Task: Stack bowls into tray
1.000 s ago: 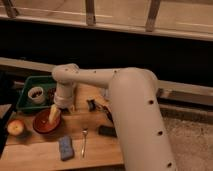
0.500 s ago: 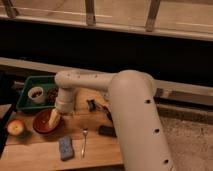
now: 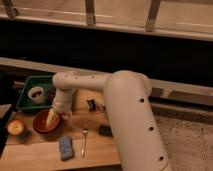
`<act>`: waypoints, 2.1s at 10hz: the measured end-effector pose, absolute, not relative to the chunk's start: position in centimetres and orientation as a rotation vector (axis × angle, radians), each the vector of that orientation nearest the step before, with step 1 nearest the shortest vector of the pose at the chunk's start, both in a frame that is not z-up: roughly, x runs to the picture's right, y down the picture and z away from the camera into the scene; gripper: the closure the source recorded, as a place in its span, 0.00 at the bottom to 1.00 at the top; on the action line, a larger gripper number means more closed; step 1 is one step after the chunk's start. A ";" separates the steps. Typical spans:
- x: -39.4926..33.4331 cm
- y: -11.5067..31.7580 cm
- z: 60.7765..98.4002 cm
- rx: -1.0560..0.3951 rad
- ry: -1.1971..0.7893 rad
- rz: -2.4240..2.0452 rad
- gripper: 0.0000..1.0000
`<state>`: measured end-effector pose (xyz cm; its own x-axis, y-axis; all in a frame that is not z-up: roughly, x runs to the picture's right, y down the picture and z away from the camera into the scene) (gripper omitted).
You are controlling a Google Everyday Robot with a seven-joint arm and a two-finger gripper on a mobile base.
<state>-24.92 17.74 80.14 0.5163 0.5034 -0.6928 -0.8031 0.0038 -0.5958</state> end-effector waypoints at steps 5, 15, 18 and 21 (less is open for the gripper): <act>-26.0 19.3 80.9 -1.199 0.331 1.028 0.70; -24.0 11.9 74.6 -1.075 0.197 1.007 1.00; -22.6 7.2 75.3 -0.996 0.116 1.075 1.00; -22.1 1.8 78.3 -0.947 0.084 1.118 1.00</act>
